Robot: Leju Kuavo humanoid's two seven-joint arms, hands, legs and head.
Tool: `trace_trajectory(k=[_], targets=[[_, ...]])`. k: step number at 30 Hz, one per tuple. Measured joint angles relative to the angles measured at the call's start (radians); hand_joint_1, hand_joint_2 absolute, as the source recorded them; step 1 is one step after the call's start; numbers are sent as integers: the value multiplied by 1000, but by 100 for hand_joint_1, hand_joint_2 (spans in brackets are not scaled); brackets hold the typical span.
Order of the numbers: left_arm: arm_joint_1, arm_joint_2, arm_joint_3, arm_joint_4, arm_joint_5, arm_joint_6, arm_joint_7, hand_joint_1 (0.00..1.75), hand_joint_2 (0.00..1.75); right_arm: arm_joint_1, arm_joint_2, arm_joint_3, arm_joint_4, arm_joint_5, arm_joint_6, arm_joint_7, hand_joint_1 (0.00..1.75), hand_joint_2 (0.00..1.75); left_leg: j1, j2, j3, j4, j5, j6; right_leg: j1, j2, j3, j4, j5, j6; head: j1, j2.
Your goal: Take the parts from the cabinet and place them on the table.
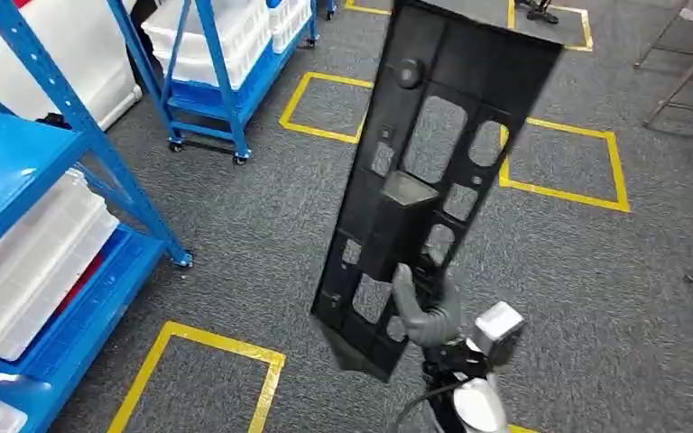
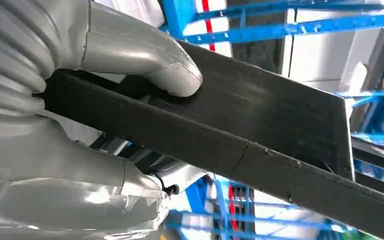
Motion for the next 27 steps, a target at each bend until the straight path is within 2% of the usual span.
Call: trace_trajectory(k=[2, 3, 4, 6, 7, 8, 9, 11, 12, 13, 14, 15, 17, 18, 19, 20, 21, 22, 23, 24, 25, 27], targets=[[1, 2, -5, 0, -5, -3, -1, 0, 175, 11, 0, -3, -9, 10, -15, 0, 171, 175, -2, 25, -1, 0, -1, 0, -7, -11, -65, 144, -57, 7, 0, 0], [2, 5, -6, 0, -9, -5, -1, 0, 175, 20, 0, -5, -14, 14, -23, 0, 171, 175, -2, 38, -1, 1, -2, 0, -9, -13, -81, 179, -60, 9, 0, 0], [2, 6, -8, 0, -10, -6, -2, 0, 175, 27, 0, -9, -16, 16, -27, 0, 171, 175, -2, 50, 0, 1, -4, -2, -12, -15, -71, 161, -38, 11, 0, 0], [1, 7, -12, 0, -11, -6, -3, 0, 175, 32, 0, -12, -24, 18, -32, 0, 171, 175, -2, 68, 5, 1, -8, -6, -13, -26, -5, 35, 32, 9, 0, 0], [1, 8, -12, 0, -11, -6, -3, 0, 175, 33, 0, -12, -30, 20, -33, 0, 171, 175, -2, 79, 12, 1, -12, -11, -10, -61, 60, -83, 81, 3, 0, 0], [3, 8, -12, 0, -11, -6, -3, 0, 175, 32, 0, -12, -34, 20, -33, -1, 171, 175, -6, 87, 12, 0, -15, -15, 3, -112, 79, -117, 60, -2, 0, 0], [4, 9, -12, 0, -11, -6, -3, 0, 175, 31, 0, -12, -39, 20, -33, -1, 171, 175, -12, 96, 11, 4, -19, -21, 12, -114, 75, -129, 64, -13, 0, 0], [4, 10, -13, 0, -11, -6, -4, 0, 175, 36, 0, -14, -39, 22, -34, -1, 171, 175, -12, 119, 17, -2, -21, -27, 15, -89, 70, -126, 62, -22, -1, 0], [1, 10, -14, 0, -12, -6, -4, 0, 175, 38, 0, -16, -41, 23, -35, -1, 171, 175, -13, 132, 22, -3, -23, -33, 15, -77, 70, -130, 64, -28, 0, 0], [0, 11, -17, 0, -14, -6, -5, 0, 175, 40, 0, -18, -46, 25, -40, -1, 171, 175, -6, 111, 20, 6, -38, -41, 2, -65, 78, -140, 68, -36, 0, 0], [0, 13, -20, 0, -19, -6, -10, 0, 175, 38, 0, -20, -50, 26, -46, -2, 171, 175, -6, 61, 10, 35, -56, -44, 3, -53, 80, -142, 69, -39, -1, 0], [2, 14, -22, 0, -20, -8, -18, 0, 175, 35, 3, -22, -53, 26, -53, -2, 171, 175, -4, 35, -21, 99, -91, -44, 3, -45, 79, -141, 69, -50, -2, 0], [-8, 16, -24, 0, -24, -9, -25, 0, 175, 36, 3, -32, -55, 16, -57, 0, 171, 175, -4, 21, -99, 259, -155, -46, 6, -21, 79, -140, 69, -53, -1, 0], [-12, 16, -27, 0, -27, -10, -27, 0, 175, 37, 3, -38, -55, 11, -57, 2, 171, 175, -3, 20, -121, 302, -159, -47, 8, -9, 79, -138, 69, -54, -2, 0], [-14, 17, -30, 0, -29, -10, -28, 0, 175, 39, 3, -44, -55, 5, -57, 2, 171, 175, -3, 20, -121, 300, -139, -46, 8, 5, 80, -136, 68, -55, -2, 0], [-13, 17, -32, 0, -29, -10, -29, 0, 175, 39, 3, -49, -55, 0, -56, 2, 171, 175, -3, 19, -104, 254, -98, -44, 8, 21, 80, -133, 68, -55, -2, 0], [-10, 19, -33, 0, -30, -13, -29, 0, 175, 39, 3, -54, -55, -4, -56, 2, 171, 175, -3, 14, -74, 182, -50, -41, 8, 37, 80, -130, 67, -54, -2, 0], [-6, 20, -34, 0, -29, -15, -31, 0, 175, 39, 3, -58, -55, -8, -55, 2, 171, 175, -1, -7, -43, 103, -3, -39, 7, 50, 79, -126, 66, -51, -2, 0], [-3, 23, -34, 0, -26, -17, -33, 0, 175, 39, 3, -62, -54, -13, -53, 0, 171, 175, 0, -56, -26, 63, -6, -34, 5, 61, 73, -122, 65, -48, -1, 0], [-3, 23, -34, 0, -22, -18, -34, 0, 175, 36, 3, -64, -53, -15, -51, -2, 171, 175, 2, -67, -21, 33, -6, -34, 7, 74, 64, -111, 67, -42, -1, 0], [-4, 23, -35, 0, -23, -18, -32, 0, 175, 36, 3, -66, -52, -16, -50, -5, 171, 175, 0, -59, -18, 29, -15, -30, 3, 77, 54, -112, 72, -34, -1, 0], [-6, 23, -34, 0, -20, -18, -31, 0, 175, 37, 3, -72, -50, -20, -48, -11, 171, 175, -8, -47, -19, 27, -10, -21, -3, 94, 50, -120, 82, -19, -1, 0]])
